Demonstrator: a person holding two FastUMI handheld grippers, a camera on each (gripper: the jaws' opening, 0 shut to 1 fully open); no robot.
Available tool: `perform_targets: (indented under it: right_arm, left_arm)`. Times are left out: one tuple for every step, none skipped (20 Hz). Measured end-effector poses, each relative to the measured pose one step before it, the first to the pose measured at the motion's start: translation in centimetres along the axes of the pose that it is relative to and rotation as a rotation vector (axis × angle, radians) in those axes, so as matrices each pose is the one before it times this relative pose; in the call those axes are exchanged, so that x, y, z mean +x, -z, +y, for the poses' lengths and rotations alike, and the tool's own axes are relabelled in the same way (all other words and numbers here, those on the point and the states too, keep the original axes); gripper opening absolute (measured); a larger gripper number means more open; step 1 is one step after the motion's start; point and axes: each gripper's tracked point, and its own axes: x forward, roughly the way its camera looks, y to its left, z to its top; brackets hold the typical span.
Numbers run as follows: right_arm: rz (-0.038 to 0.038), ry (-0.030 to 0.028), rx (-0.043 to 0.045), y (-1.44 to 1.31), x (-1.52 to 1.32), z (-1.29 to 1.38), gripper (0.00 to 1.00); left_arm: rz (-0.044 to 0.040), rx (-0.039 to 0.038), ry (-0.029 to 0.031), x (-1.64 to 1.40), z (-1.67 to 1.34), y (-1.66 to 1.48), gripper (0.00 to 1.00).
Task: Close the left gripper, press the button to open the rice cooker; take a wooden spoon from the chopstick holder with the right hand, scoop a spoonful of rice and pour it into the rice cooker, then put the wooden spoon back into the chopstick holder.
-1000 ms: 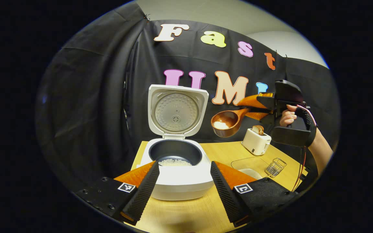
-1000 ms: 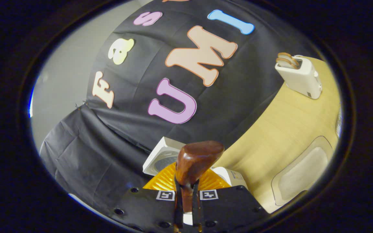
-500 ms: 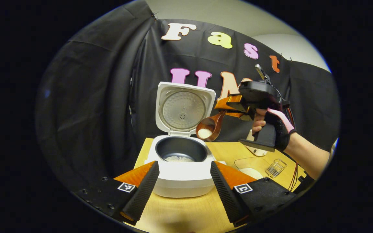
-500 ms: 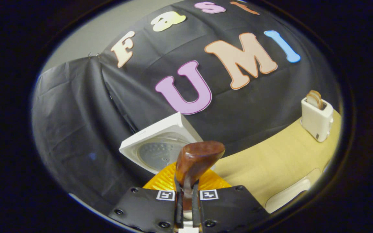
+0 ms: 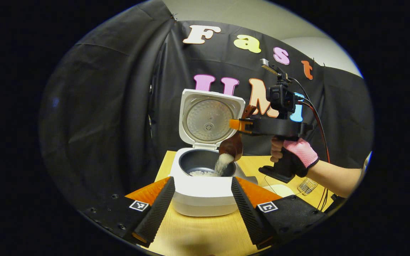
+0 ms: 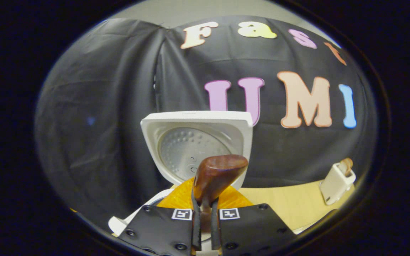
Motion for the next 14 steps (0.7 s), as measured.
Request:
perform_targets:
  right_arm:
    - [-0.01085, -0.00963, -0.05099, 0.273, -0.051, 0.652, 0.12]
    - [-0.01365, -0.0151, -0.05297, 0.192, -0.018, 0.519, 0.12]
    - [-0.01027, -0.01193, -0.04321, 0.041, -0.069, 0.78, 0.12]
    - [-0.0127, -0.01124, -0.05018, 0.23, -0.33, 0.605, 0.12]
    - [-0.01319, -0.00687, -0.05217, -0.238, -0.171, 0.682, 0.12]
    - [-0.01537, -0.00279, -0.05392, -0.174, -0.249, 0.538, 0.12]
    - [-0.01573, -0.00225, -0.04793, -0.223, -0.227, 0.428, 0.14]
    - [-0.01374, -0.00014, -0.03908, -0.063, -0.279, 0.4, 0.15]
    - [-0.01052, -0.00399, -0.02721, -0.182, -0.286, 0.403, 0.15]
    - [-0.00845, -0.0035, -0.02087, 0.166, -0.129, 0.363, 0.14]
    - [-0.00566, -0.00633, -0.00606, -0.132, -0.176, 0.321, 0.14]
    - [-0.00397, -0.00715, 0.00244, -0.106, -0.139, -0.079, 0.14]
    - [0.00074, -0.0064, 0.01226, -0.041, -0.109, -0.032, 0.13]
    - [0.00392, -0.00167, 0.01745, 0.105, 0.058, -0.409, 0.13]
  left_arm:
    - [0.00093, 0.00176, -0.00485, -0.042, 0.102, 0.019, 0.94]
    - [-0.00036, 0.00211, -0.00611, -0.092, 0.127, 0.01, 0.94]
    - [0.00015, 0.00063, -0.00463, 0.049, 0.016, 0.091, 0.94]
    - [-0.00024, -0.00046, -0.00347, -0.064, 0.023, -0.013, 0.94]
    - [0.00086, -0.00132, -0.00295, -0.038, 0.042, 0.095, 0.94]
    - [0.00337, -0.0026, -0.00182, -0.039, 0.004, 0.054, 0.94]
    - [0.00216, -0.00242, -0.00161, -0.059, 0.011, 0.101, 0.94]
    - [0.00107, -0.00148, -0.00167, -0.051, -0.003, -0.009, 0.94]
    - [0.00074, -0.00061, -0.00155, -0.066, 0.012, 0.03, 0.94]
    - [-0.00036, 0.00062, -0.00073, -0.015, -0.008, -0.048, 0.94]
    - [-0.00096, 0.002, -0.00011, -0.104, 0.031, 0.115, 0.94]
    - [-0.00217, 0.00459, 0.00083, -0.022, 0.005, -0.06, 0.94]
    - [-0.00173, 0.00484, 0.00162, -0.004, 0.059, 0.048, 0.94]
    - [-0.00265, 0.0036, 0.00333, -0.009, -0.016, -0.061, 0.94]
